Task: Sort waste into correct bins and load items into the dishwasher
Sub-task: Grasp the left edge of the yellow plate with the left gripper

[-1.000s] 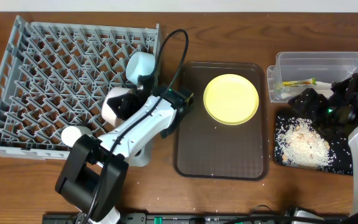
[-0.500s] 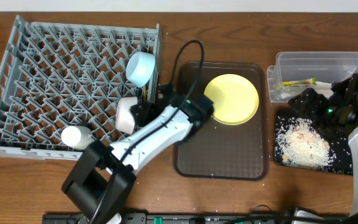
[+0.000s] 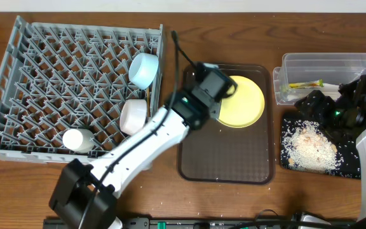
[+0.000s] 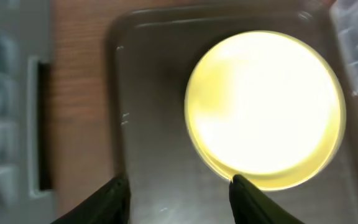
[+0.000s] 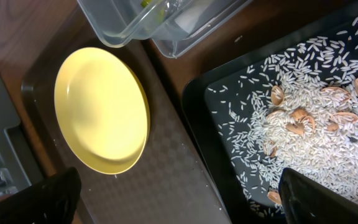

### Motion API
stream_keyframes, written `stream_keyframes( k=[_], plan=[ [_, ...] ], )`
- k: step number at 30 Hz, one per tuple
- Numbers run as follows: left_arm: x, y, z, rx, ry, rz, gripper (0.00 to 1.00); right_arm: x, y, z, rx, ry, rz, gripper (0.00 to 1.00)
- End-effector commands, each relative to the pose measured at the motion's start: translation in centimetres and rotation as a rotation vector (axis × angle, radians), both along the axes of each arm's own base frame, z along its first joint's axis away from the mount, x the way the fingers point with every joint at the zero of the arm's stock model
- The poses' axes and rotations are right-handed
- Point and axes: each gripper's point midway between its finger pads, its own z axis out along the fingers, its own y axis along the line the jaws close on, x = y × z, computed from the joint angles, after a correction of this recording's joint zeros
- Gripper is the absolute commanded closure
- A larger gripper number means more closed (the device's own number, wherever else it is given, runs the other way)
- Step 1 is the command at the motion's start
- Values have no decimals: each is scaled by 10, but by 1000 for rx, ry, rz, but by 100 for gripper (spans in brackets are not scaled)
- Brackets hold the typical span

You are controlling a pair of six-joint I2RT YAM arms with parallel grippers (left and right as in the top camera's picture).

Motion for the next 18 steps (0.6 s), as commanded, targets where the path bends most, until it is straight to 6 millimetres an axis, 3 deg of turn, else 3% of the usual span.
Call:
stream_keyframes(
  k=[1,4,8,18],
  plan=[
    [9,-11,-11,-135,96,-63,46,1,0,1,3,-5,-4,1],
    [20,-17,-23,-228,149,-85,46,1,0,1,3,-5,-4,1],
    [24,-11,-39,-220,188,-75,47,1,0,1,3,-5,-4,1],
    [19,-11,-42,-179,184,-136,47,1,0,1,3,-5,-4,1]
  ],
)
